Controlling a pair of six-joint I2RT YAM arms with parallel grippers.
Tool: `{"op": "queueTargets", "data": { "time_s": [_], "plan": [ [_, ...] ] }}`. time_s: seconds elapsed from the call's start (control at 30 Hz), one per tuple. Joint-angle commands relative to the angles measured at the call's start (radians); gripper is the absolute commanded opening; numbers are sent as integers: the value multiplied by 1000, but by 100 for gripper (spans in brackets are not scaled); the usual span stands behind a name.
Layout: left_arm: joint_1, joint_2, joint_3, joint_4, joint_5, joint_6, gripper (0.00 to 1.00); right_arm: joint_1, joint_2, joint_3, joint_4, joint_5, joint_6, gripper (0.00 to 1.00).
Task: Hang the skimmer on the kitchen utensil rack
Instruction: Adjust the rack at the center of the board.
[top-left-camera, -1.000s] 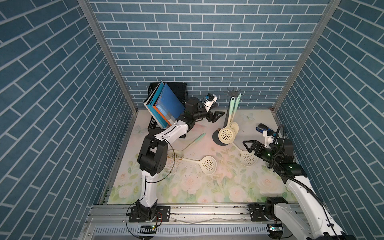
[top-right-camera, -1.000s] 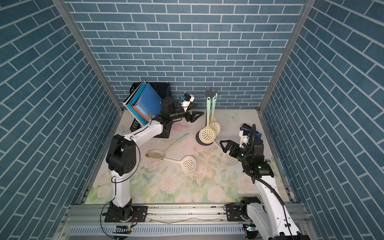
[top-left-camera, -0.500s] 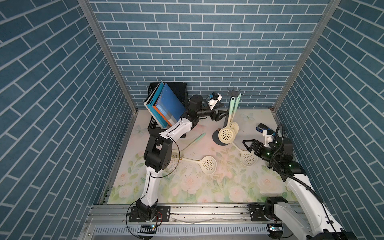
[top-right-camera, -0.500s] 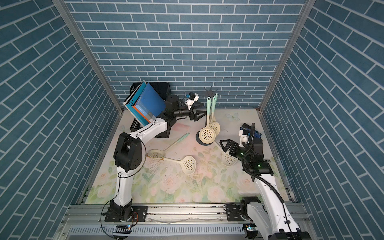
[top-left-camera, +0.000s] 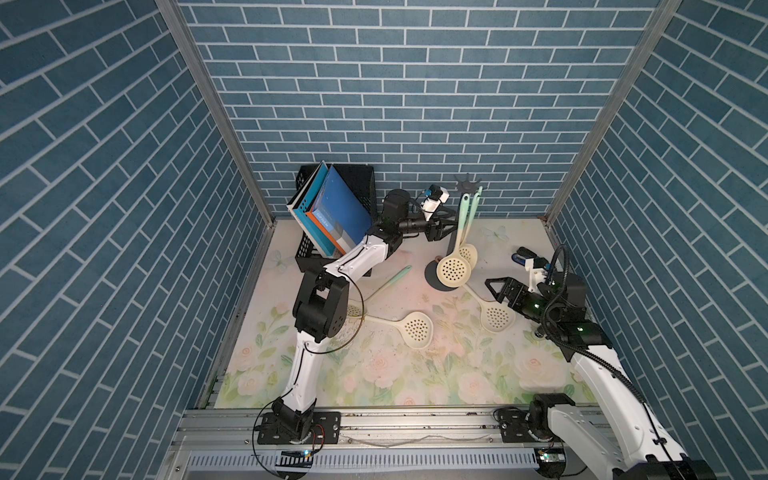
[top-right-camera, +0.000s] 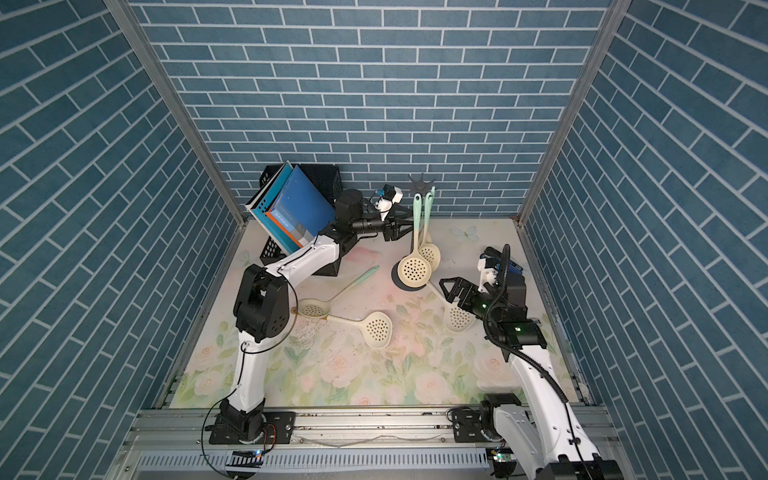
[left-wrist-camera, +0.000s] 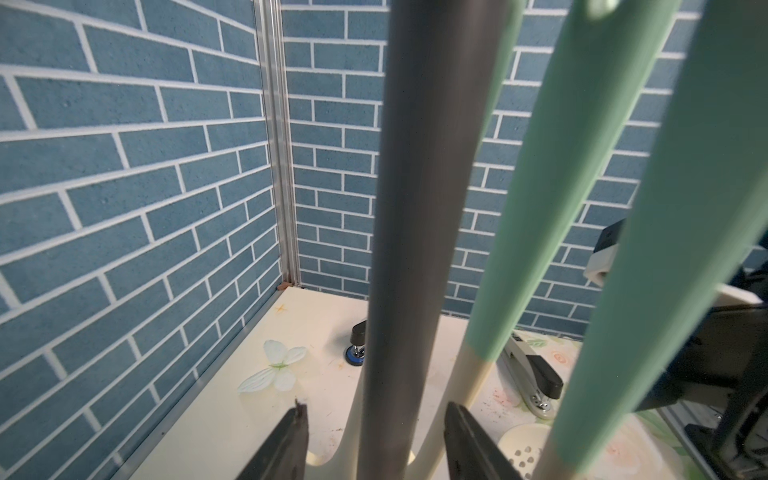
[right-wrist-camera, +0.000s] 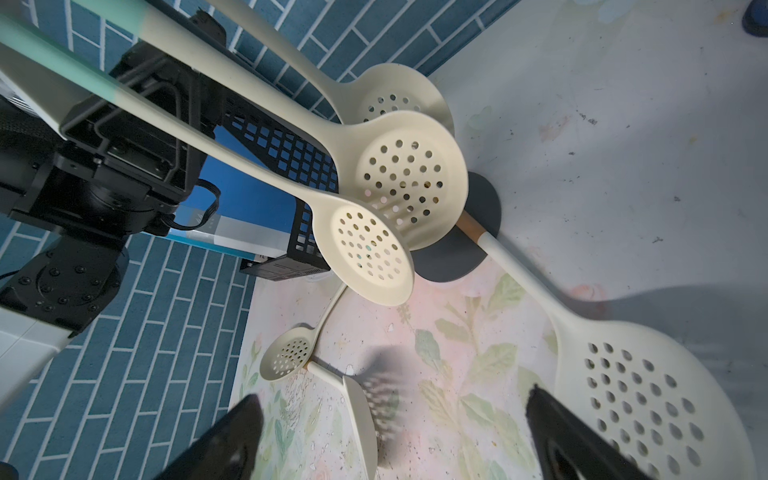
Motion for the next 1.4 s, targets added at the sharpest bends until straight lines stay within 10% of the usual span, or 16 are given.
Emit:
{"op": "queueTargets", "data": {
  "time_s": [0.0,0.87,1.37],
  "plan": [
    [-12,24,25,18,25,1,51,-3,-7,27,10,12,-14,98],
    [-25,-72,-100,81,-222,13,0,-2,-41,7,9,21,-8,98],
    [-31,-154,-196,173,-372,-55,0,-2,-86,-20,18,27,-1,98]
  ]
}}
